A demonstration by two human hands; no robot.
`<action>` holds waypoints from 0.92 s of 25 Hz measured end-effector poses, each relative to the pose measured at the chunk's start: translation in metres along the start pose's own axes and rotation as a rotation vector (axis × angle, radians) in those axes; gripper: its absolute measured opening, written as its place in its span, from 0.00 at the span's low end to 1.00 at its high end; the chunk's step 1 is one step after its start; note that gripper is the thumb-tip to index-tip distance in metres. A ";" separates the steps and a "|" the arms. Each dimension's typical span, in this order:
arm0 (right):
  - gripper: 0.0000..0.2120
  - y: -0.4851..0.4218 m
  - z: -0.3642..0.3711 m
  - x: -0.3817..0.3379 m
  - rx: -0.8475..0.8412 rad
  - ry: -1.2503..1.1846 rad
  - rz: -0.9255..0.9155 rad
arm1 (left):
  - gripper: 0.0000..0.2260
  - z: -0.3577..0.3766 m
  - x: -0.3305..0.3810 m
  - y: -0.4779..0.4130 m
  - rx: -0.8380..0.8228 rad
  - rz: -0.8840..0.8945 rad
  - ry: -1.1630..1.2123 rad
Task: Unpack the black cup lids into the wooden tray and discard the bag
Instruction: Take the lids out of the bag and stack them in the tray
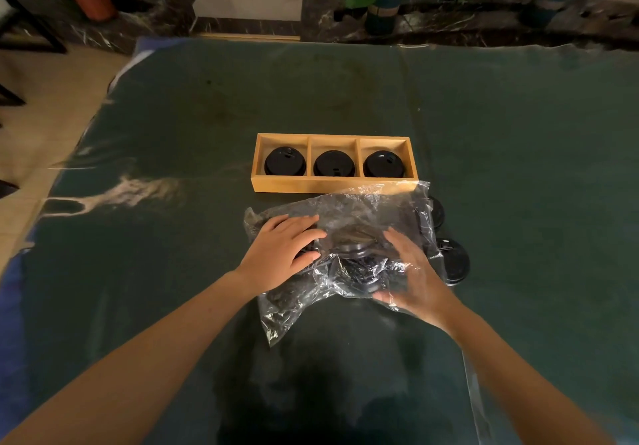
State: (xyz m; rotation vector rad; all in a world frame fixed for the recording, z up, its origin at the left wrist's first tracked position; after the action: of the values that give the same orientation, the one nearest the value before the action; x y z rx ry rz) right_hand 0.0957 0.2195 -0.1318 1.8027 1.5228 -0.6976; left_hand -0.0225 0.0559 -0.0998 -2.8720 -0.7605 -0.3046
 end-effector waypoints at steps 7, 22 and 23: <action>0.37 -0.030 0.000 -0.044 -0.069 0.228 -0.213 | 0.15 -0.002 0.001 -0.002 0.011 0.008 -0.002; 0.35 0.000 0.014 -0.009 0.021 0.466 -0.126 | 0.14 -0.001 0.004 0.000 0.015 0.016 -0.043; 0.34 -0.004 0.018 -0.012 0.029 0.434 -0.135 | 0.14 -0.002 0.004 -0.001 0.014 0.015 -0.045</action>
State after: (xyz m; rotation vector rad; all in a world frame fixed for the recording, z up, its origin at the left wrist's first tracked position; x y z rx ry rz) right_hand 0.0904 0.1987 -0.1346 1.9746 1.9372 -0.4050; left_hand -0.0200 0.0579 -0.0974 -2.8793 -0.7456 -0.2326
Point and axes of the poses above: each hand's wrist, its own y-axis away from the middle knuckle, its own z-axis out of the palm, x = y × z, the point moved 10 cm from there along -y, towards the middle knuckle, and after that the axes turned 1 degree about -x, right-handed, at the moved point
